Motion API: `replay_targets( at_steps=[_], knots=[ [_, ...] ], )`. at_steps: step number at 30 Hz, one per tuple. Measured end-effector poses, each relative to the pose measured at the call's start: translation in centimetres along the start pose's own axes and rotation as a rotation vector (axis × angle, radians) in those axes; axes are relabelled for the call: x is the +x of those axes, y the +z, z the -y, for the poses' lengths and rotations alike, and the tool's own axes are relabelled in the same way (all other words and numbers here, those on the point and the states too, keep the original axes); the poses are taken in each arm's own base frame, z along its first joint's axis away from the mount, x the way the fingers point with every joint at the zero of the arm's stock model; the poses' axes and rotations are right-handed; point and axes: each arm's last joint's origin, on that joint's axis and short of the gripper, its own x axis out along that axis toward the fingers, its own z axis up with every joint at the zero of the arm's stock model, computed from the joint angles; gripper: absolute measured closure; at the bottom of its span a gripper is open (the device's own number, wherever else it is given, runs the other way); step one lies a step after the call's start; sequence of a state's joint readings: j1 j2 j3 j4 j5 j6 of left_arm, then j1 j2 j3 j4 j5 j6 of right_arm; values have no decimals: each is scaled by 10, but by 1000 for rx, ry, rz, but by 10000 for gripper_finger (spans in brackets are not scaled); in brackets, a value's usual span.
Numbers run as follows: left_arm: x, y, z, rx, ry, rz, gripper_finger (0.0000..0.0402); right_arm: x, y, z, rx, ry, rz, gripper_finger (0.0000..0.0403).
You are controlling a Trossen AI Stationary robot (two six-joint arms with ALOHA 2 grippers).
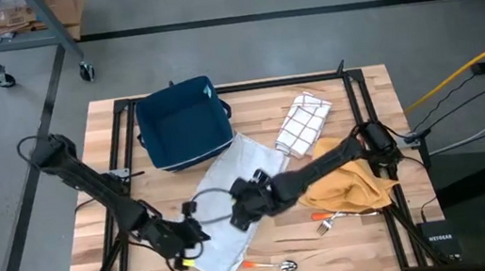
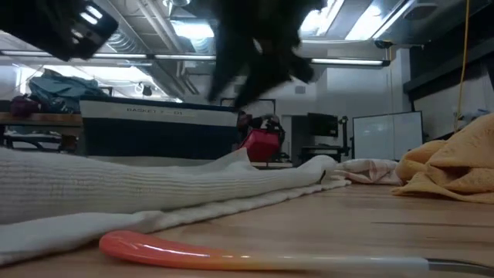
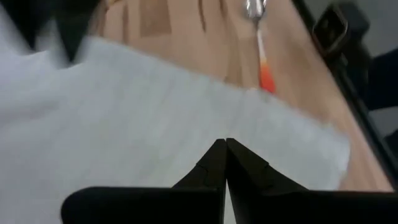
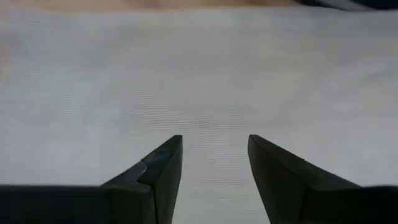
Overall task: Fold towel
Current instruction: Fold the left white patterned towel
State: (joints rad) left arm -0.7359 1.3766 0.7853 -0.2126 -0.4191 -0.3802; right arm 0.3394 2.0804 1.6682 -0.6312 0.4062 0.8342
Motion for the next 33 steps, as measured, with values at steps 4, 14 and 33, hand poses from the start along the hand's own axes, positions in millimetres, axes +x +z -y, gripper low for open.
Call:
replay_targets(
  at_steps=[4,14,33],
  knots=[
    [-28,-4,-12,2,-14,-75,400,-13,-2,-31,54,195,120,217],
    [-56,-27,-22,137,-216,-387,397,-35,-18,-65,62,392,191,217],
    [-54,-51,-17,656,-337,-431,226,2,-51,-84,19,503,69,217]
  ],
)
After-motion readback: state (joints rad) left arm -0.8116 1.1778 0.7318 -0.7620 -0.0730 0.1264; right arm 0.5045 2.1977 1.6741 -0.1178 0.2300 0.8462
